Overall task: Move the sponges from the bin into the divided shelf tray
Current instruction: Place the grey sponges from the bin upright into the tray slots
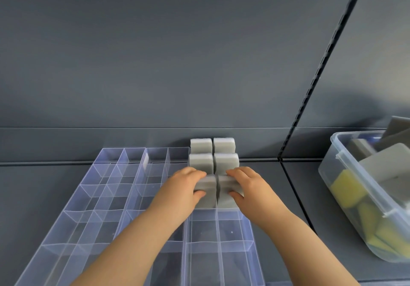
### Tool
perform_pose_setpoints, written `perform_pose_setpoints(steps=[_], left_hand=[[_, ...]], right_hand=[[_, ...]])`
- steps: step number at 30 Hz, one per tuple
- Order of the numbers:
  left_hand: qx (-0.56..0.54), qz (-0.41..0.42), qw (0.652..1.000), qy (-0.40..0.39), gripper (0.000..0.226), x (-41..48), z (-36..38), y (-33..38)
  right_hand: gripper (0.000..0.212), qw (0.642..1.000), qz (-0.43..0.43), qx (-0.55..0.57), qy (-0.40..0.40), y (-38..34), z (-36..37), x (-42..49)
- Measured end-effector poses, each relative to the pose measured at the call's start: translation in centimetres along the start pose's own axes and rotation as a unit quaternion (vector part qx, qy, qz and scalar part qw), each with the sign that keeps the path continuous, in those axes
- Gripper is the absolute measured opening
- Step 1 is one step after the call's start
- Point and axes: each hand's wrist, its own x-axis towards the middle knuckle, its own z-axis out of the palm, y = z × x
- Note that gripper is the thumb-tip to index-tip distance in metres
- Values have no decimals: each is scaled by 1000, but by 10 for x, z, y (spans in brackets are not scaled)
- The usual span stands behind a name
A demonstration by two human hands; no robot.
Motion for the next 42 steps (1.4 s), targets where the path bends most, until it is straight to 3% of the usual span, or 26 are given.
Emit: perform_pose_setpoints(steps=[8,15,24,35,42], left_hand=[[74,48,996,28,47,-11,-14,-1],[165,172,966,98,38,-30,-21,-9],[155,206,963,74,37,-70,-7,13],[119,191,972,73,47,-165,63,159],[93,238,964,69,43,-207,107,267]], right_hand=[[53,998,-3,-60,18,-16,-8,-7],[50,994,19,-88,67,-40,3,-34],[48,987,51,-101,110,-42,14,-94],[51,983,93,-122,105,27,-37,-273],[51,976,149,-86,134,87,-90,-388]])
